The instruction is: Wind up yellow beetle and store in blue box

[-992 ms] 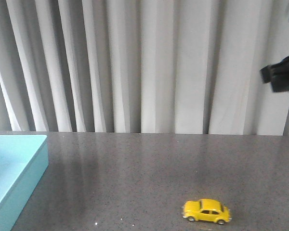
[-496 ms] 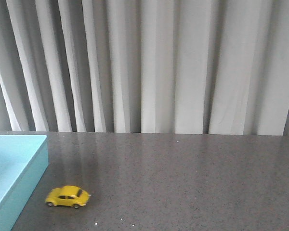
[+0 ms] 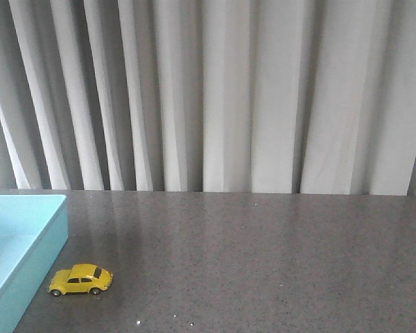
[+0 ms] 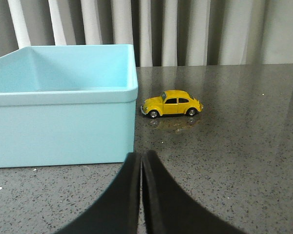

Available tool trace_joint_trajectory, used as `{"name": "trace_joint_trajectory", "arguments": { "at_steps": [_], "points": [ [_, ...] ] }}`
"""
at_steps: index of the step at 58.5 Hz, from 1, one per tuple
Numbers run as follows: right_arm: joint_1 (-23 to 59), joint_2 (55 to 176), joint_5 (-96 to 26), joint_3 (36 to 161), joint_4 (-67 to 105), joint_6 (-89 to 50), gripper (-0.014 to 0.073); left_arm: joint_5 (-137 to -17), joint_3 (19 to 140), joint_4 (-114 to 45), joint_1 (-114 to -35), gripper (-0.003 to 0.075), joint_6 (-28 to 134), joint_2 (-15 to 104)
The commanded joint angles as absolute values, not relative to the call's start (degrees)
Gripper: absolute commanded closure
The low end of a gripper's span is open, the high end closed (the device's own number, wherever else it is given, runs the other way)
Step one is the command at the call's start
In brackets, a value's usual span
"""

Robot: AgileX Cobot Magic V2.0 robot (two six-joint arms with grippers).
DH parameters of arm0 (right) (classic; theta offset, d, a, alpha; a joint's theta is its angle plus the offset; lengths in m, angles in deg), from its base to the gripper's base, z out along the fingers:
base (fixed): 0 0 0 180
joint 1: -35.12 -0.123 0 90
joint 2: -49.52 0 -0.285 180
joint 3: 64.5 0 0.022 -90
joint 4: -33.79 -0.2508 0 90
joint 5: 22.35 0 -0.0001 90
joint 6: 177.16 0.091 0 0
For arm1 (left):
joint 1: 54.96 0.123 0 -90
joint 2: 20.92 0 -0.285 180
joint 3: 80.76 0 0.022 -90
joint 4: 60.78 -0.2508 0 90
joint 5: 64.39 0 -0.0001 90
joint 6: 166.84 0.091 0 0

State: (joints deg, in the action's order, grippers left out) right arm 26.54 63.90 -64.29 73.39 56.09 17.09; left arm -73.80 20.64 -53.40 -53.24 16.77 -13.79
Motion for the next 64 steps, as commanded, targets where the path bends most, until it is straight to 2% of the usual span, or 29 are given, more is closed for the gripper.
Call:
{"name": "trace_joint_trajectory", "arguments": {
  "at_steps": [1, 47, 64],
  "points": [
    [26.8, 65.3, -59.6, 74.5, 57.5, 17.0, 0.0601, -69.9, 21.0, -53.0, -53.6, 0.0722, 16.3, -13.5],
    [26.8, 65.3, -59.6, 74.5, 57.5, 17.0, 0.0601, -69.2, 21.0, -56.5, -53.6, 0.0722, 18.9, -13.5],
    [26.8, 65.3, -59.6, 74.5, 57.5, 17.0, 0.0601, -53.4, 21.5, -48.9, -53.6, 0.0722, 11.6, -13.5]
  ]
}}
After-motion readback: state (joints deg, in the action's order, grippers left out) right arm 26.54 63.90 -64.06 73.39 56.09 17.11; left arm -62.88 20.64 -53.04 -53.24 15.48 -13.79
